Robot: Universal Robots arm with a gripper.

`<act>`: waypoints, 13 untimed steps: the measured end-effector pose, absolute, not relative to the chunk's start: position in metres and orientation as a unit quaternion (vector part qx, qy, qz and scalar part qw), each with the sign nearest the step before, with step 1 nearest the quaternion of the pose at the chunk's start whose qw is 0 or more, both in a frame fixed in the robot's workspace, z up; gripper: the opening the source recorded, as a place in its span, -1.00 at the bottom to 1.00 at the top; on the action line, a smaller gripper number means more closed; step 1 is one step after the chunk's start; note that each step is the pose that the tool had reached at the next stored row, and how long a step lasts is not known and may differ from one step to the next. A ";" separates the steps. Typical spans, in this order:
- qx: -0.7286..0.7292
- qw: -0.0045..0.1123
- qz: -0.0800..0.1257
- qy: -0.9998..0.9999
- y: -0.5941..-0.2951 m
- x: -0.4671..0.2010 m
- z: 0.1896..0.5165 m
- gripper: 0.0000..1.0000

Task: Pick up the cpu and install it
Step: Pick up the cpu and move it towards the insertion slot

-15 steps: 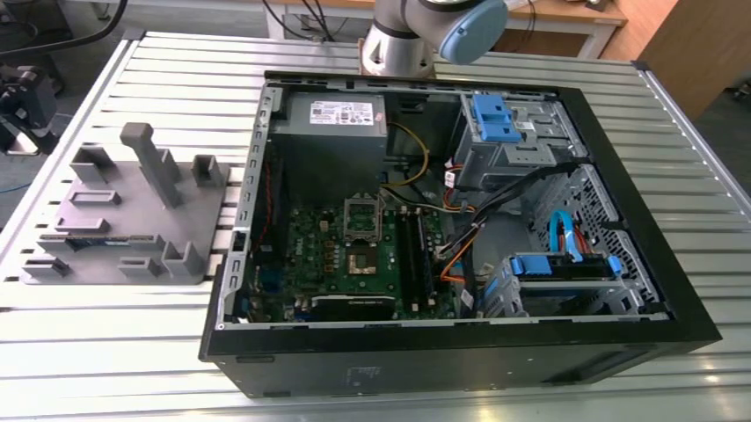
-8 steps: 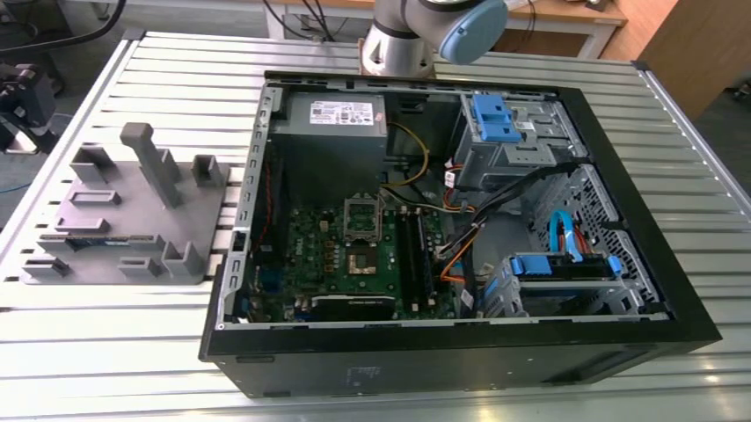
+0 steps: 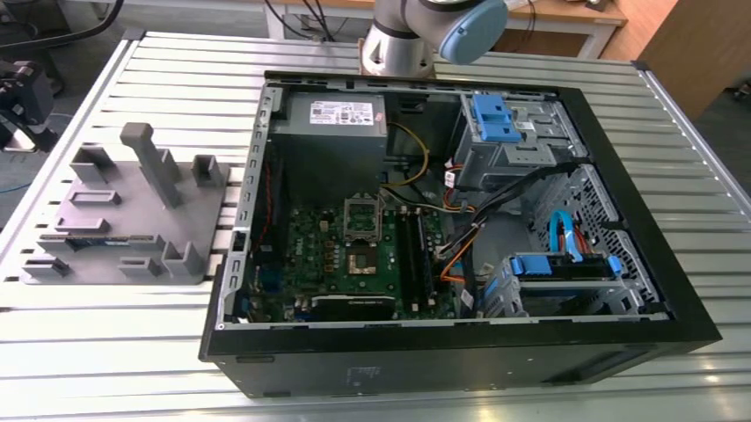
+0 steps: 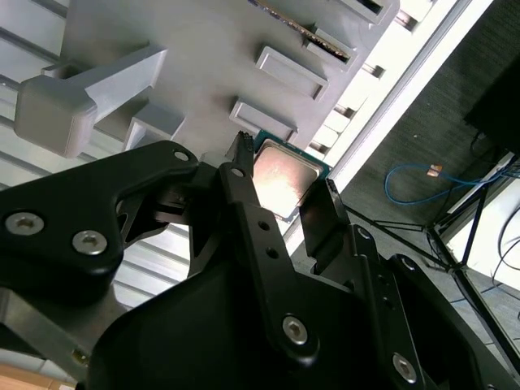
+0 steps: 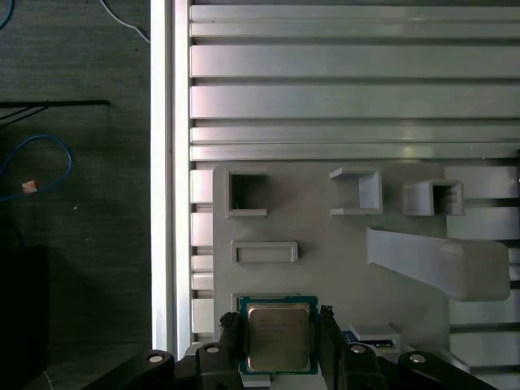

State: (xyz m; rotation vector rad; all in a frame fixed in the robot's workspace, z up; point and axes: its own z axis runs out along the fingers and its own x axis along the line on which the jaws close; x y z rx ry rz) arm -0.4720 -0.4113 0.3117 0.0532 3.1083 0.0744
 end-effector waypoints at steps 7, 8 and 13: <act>0.017 0.016 0.024 0.999 -0.411 -0.472 0.313 -0.06; 0.017 0.016 0.024 0.999 -0.411 -0.472 0.314 -0.06; 0.017 0.016 0.024 0.999 -0.411 -0.472 0.315 -0.06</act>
